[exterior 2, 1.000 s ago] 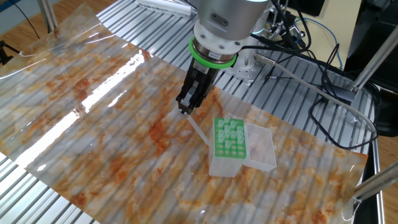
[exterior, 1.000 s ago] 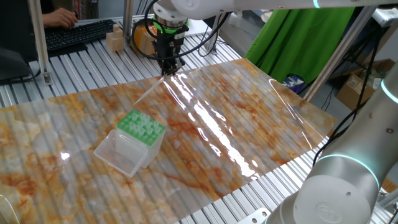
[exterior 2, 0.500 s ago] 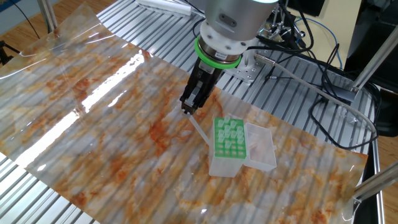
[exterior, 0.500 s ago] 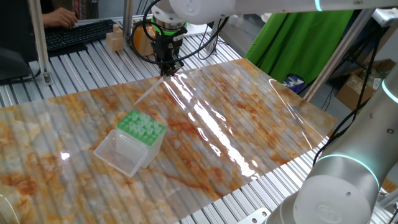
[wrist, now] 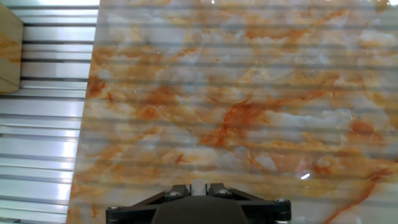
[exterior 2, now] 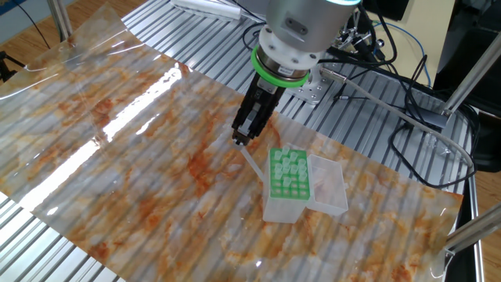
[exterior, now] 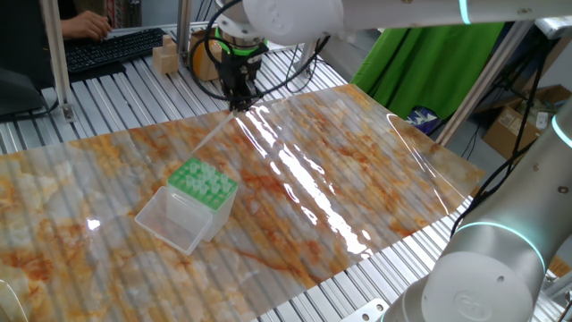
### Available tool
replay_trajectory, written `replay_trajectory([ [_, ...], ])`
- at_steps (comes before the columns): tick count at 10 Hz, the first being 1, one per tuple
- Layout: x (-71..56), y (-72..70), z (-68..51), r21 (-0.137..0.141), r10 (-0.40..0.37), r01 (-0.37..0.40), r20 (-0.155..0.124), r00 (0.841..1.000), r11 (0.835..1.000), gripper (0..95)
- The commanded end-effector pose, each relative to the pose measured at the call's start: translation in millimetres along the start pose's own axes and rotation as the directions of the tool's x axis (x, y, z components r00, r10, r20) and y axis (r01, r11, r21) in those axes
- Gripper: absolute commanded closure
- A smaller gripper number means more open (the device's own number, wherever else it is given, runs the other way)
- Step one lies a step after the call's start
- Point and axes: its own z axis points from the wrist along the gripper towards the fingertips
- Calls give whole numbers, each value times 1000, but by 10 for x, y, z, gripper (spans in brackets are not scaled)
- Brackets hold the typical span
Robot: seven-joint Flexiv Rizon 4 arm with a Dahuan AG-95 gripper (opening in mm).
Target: Insert a large pipette tip into the holder for large pipette tips
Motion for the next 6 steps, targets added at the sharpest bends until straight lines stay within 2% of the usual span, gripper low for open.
replay_trajectory([
  [1, 8, 7, 4, 0, -6, 6, 7, 1000, 1000, 950],
  [6, 51, -30, 13, -15, -8, 9, 19, 1000, 1000, 950],
])
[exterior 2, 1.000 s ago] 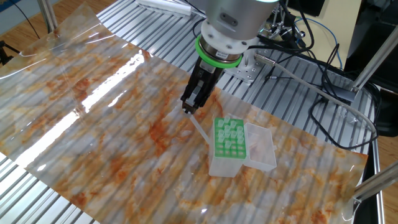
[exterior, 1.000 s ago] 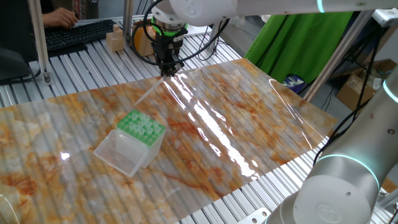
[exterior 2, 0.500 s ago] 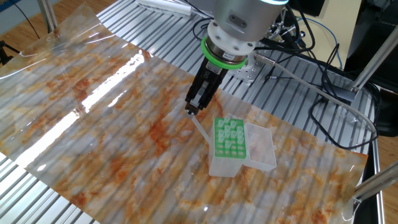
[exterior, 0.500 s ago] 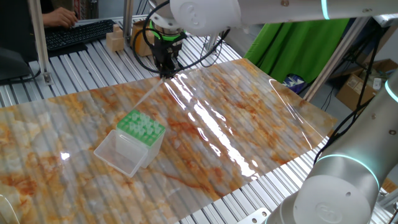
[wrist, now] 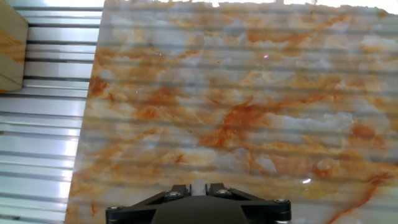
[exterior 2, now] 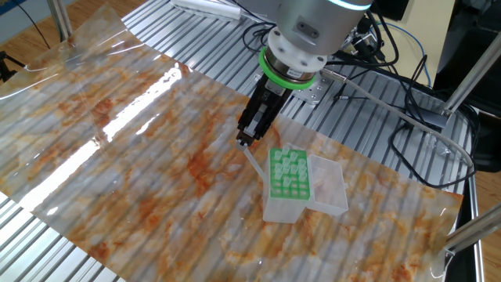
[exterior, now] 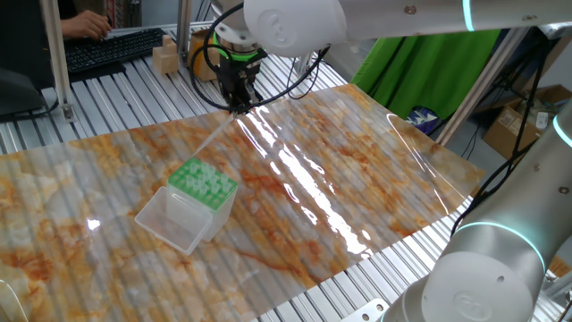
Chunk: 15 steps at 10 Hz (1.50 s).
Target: Insert a large pipette tip into the holder for large pipette tips
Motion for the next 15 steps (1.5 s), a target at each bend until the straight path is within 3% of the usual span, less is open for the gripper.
replay_trajectory([
  [1, 6, 7, -2, 1, -4, 4, 7, 1000, 1000, 950],
  [5, 19, -6, -4, -2, -4, 4, 17, 1000, 1000, 950],
  [12, 21, -22, -16, -2, -35, 35, 76, 997, 999, 950],
  [15, 41, -61, -30, -2, -43, 43, 76, 996, 999, 950],
])
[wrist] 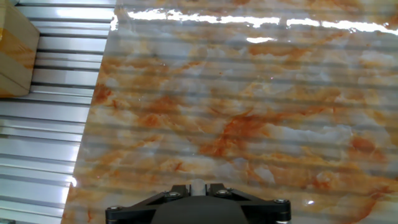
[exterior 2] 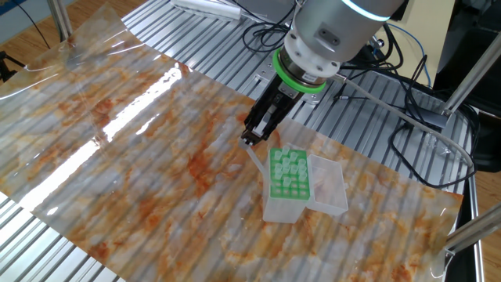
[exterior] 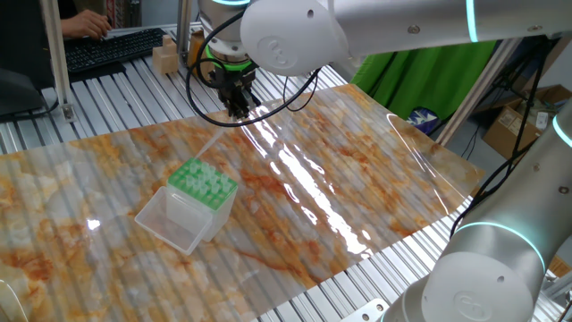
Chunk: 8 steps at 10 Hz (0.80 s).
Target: Insert a large pipette tip into the holder for large pipette tips
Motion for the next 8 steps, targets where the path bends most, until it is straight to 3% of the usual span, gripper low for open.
replay_trajectory([
  [1, 10, -23, -8, -2, -1, 1, -2, 1000, 1000, 950],
  [8, 25, -72, -36, -7, 6, -7, -9, 1000, 1000, 950],
])
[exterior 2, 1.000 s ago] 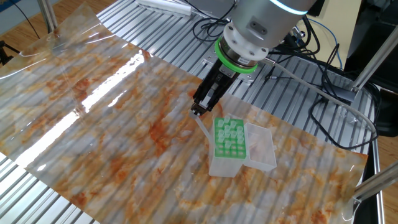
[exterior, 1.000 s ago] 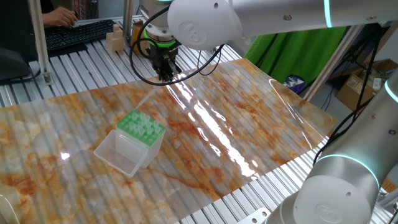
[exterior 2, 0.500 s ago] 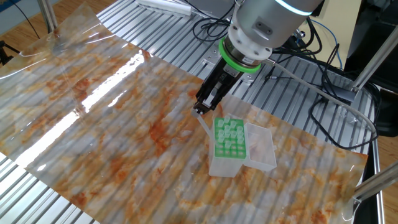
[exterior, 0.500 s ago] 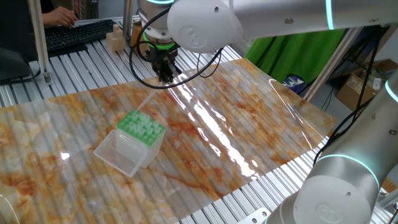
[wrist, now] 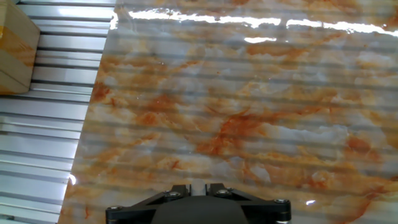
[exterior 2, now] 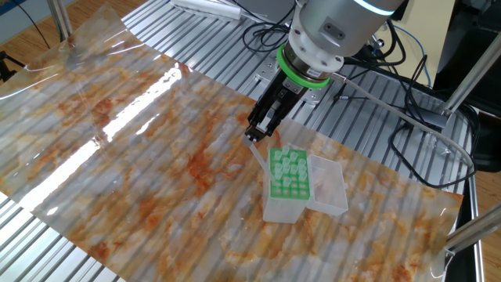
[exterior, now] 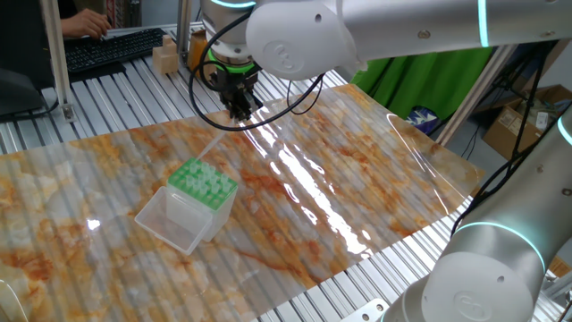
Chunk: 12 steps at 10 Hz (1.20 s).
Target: Insert a large pipette tip into the holder for large pipette tips
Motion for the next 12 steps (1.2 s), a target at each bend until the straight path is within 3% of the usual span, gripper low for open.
replay_trajectory([
  [1, 4, -8, -2, 0, 8, -8, 3, 1000, 1000, 950],
  [12, 13, -29, -10, -4, 9, -9, 37, 999, 1000, 950],
])
